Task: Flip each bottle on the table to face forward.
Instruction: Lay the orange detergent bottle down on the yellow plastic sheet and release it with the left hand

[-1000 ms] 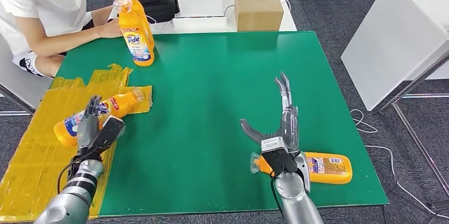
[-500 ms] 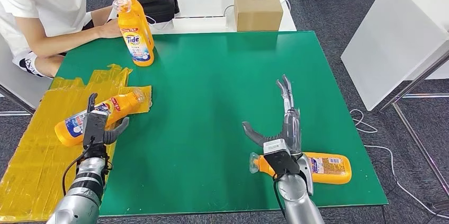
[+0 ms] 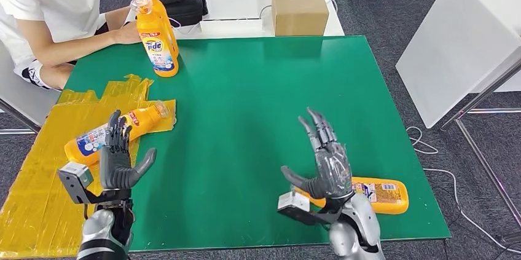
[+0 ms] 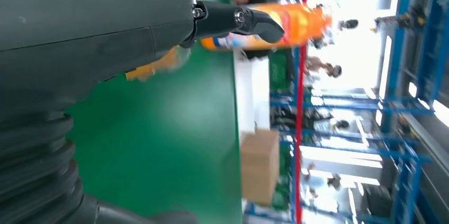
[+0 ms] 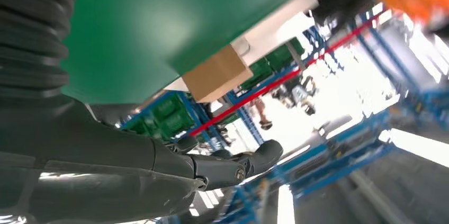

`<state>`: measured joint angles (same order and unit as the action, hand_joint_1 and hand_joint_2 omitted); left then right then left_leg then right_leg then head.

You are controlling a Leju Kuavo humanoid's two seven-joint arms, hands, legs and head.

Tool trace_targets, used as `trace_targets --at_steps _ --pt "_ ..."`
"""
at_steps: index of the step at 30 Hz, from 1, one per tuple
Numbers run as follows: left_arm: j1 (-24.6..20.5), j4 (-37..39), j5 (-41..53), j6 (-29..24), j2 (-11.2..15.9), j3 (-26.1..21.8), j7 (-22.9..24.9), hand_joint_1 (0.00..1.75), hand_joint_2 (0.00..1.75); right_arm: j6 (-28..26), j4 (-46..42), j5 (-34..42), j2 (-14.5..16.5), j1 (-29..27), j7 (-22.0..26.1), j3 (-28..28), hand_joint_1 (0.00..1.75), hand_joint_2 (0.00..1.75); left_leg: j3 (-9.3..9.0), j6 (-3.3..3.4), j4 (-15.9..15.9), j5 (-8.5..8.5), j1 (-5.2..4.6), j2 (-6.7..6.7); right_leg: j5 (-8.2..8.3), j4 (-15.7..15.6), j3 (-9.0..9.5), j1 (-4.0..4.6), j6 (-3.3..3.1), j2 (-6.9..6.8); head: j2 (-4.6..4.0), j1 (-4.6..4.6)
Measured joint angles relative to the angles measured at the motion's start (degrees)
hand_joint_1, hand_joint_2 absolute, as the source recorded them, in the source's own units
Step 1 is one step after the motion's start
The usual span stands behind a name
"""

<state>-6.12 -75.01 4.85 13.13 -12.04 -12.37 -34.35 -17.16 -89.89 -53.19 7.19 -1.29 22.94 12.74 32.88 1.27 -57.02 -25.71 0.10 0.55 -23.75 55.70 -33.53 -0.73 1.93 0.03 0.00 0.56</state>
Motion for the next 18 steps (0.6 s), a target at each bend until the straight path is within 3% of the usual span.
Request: trace_targets --at_steps 3,7,18 --pt "3.24 -3.19 -1.16 0.65 -0.57 1.61 0.16 0.0 1.75 0.93 -1.77 -2.21 -2.56 -3.13 -1.14 1.94 0.0 1.75 0.0 -0.01 0.01 -0.02 0.0 0.0 -0.01 -0.01 0.0 0.0 0.0 0.0 0.0 0.0" --pt "5.8 -4.9 -2.69 2.04 -0.99 2.58 -0.22 0.0 1.75 3.16 -4.22 0.36 -5.91 -6.51 -0.98 2.71 0.0 1.75 0.0 -0.01 0.01 -0.03 0.0 -0.01 -0.01 -0.01 0.01 0.0 0.0 0.0 0.0 -0.01" --pt "8.09 -7.74 -3.3 2.65 -2.07 5.71 -0.51 0.0 1.75 7.84 -10.99 5.65 -11.06 -12.04 1.13 2.95 0.0 1.75 -0.05 -0.01 0.0 -0.03 0.0 -0.03 0.0 -0.01 0.04 0.0 0.0 0.0 0.0 0.01"
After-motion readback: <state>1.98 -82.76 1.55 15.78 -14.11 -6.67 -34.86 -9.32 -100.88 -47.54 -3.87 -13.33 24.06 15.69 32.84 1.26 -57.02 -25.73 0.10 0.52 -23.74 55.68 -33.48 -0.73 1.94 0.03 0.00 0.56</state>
